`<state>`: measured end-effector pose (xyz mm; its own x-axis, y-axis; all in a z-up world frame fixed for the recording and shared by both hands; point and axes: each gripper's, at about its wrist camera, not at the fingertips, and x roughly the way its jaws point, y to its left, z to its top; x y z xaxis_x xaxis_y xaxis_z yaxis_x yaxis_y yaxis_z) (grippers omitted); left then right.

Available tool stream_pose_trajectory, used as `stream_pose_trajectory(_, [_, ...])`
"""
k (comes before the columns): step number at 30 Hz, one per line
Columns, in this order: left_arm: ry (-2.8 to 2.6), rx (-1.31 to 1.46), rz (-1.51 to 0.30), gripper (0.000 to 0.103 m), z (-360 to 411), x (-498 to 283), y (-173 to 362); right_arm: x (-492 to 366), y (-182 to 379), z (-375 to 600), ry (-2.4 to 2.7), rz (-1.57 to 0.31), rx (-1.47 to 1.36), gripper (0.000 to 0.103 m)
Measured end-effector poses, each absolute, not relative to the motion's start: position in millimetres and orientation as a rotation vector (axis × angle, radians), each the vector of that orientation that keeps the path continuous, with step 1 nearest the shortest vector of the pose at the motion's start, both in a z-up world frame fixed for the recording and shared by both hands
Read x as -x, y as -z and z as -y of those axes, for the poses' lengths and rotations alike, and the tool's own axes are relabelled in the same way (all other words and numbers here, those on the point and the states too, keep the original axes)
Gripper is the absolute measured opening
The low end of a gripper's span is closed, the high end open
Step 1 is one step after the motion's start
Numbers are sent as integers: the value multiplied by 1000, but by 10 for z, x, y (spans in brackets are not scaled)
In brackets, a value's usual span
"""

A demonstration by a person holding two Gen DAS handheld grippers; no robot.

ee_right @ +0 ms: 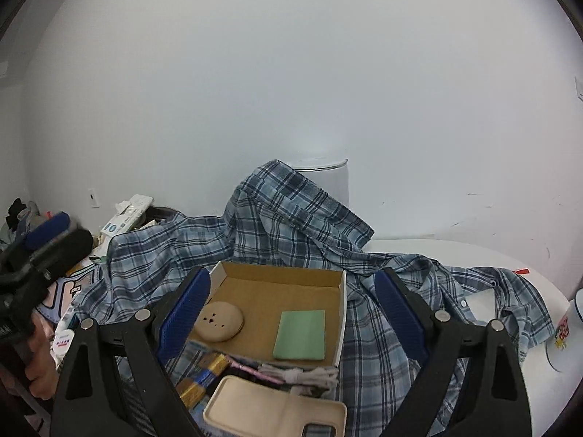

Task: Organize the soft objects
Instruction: 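Reach the right tool to the white cable and grasp it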

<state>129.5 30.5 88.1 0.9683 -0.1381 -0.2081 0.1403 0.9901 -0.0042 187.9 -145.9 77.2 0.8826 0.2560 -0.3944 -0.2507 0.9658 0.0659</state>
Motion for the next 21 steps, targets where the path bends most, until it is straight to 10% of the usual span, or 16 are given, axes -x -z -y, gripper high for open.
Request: stream_pose_trajectory(21, [159, 1, -329, 103, -283, -1426, 25, -1948, -149, 1797, -235, -524, -65, 92])
